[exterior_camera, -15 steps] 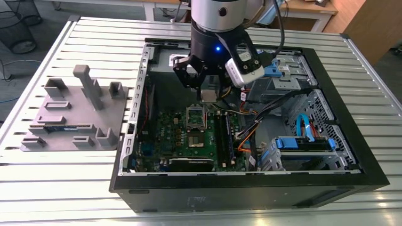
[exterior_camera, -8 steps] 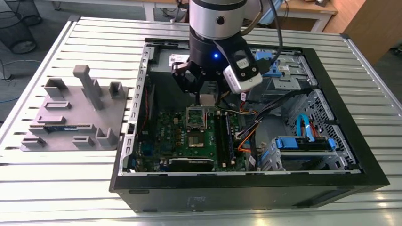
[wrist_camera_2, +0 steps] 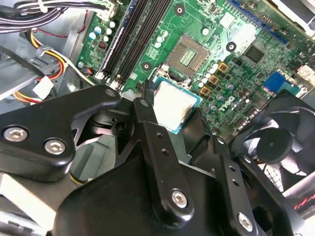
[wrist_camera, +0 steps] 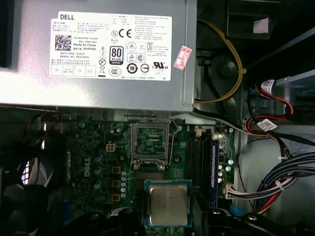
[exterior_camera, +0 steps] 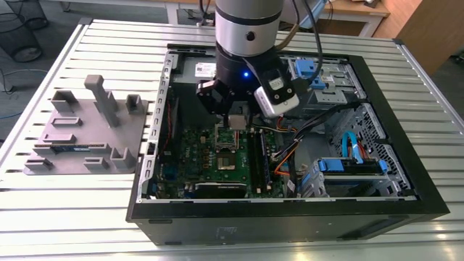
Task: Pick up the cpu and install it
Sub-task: 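Pick up the cpu and move it towards the insertion slot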
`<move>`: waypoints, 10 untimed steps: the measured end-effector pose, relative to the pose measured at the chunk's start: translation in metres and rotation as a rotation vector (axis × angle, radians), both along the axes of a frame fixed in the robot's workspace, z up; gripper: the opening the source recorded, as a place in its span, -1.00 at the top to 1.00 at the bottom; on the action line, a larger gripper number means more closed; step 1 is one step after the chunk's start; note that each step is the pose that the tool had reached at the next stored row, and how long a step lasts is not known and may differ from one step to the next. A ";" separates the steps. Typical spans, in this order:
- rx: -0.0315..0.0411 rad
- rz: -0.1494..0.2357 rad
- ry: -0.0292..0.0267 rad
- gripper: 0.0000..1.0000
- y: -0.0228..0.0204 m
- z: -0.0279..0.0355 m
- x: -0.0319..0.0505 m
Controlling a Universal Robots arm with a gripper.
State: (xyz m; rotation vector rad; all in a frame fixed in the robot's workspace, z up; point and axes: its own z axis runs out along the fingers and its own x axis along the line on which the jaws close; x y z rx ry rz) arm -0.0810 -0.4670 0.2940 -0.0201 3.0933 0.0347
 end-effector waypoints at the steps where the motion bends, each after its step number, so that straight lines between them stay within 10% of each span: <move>1: 0.0000 0.000 0.0000 0.06 -0.0008 -0.0014 -0.0005; 10: 0.0001 0.000 0.0000 0.06 -0.0048 -0.0090 -0.0049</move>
